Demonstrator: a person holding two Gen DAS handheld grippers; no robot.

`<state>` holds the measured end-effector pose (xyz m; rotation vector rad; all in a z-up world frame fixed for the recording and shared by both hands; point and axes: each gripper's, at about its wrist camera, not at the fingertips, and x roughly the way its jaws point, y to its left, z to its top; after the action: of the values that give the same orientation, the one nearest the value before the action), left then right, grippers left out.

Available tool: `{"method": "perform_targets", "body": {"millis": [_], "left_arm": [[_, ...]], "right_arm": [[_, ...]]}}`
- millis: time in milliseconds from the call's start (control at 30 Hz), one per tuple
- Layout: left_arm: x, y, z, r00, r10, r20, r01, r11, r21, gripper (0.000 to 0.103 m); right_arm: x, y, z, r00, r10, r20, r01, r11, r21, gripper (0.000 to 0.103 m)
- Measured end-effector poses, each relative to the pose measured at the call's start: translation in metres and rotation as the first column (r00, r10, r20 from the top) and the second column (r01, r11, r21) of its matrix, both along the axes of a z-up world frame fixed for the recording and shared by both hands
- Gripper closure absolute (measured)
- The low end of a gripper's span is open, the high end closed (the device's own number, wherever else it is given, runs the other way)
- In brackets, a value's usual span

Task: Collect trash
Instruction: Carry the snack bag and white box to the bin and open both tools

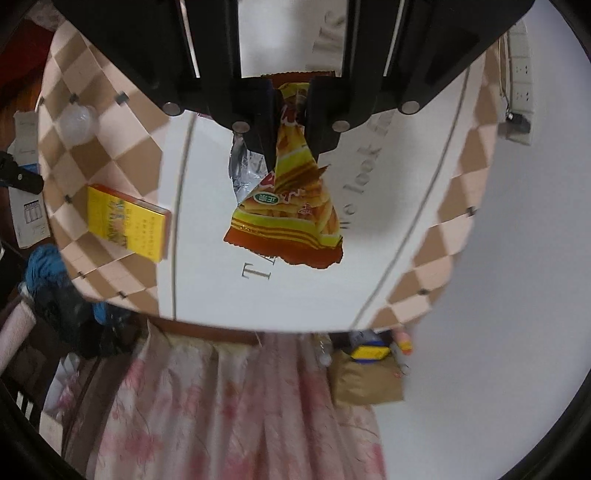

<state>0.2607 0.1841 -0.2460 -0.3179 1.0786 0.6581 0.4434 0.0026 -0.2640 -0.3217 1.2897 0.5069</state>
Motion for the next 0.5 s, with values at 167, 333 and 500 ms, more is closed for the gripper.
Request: {"method": "perform_targets", "body": {"millis": [167, 333, 500], "left_arm": [[-0.023, -0.037, 0.043, 0.997, -0.004, 0.079, 0.0, 0.999, 0.046, 0.094], [-0.028, -0.086, 0.085, 0.987, -0.067, 0.145, 0.054, 0.995, 0.088, 0.094], [-0.021, -0.143, 0.122, 0.965, -0.162, 0.204, 0.139, 0.983, 0.122, 0.094]], "right_arm": [[-0.032, -0.023, 0.032, 1.0, -0.021, 0.015, 0.02, 0.995, 0.093, 0.063], [-0.057, -0.067, 0.07, 0.998, -0.056, 0.036, 0.048, 0.982, 0.185, 0.063], [-0.057, -0.129, 0.107, 0.99, -0.122, 0.067, 0.101, 0.962, 0.253, 0.064]]}}
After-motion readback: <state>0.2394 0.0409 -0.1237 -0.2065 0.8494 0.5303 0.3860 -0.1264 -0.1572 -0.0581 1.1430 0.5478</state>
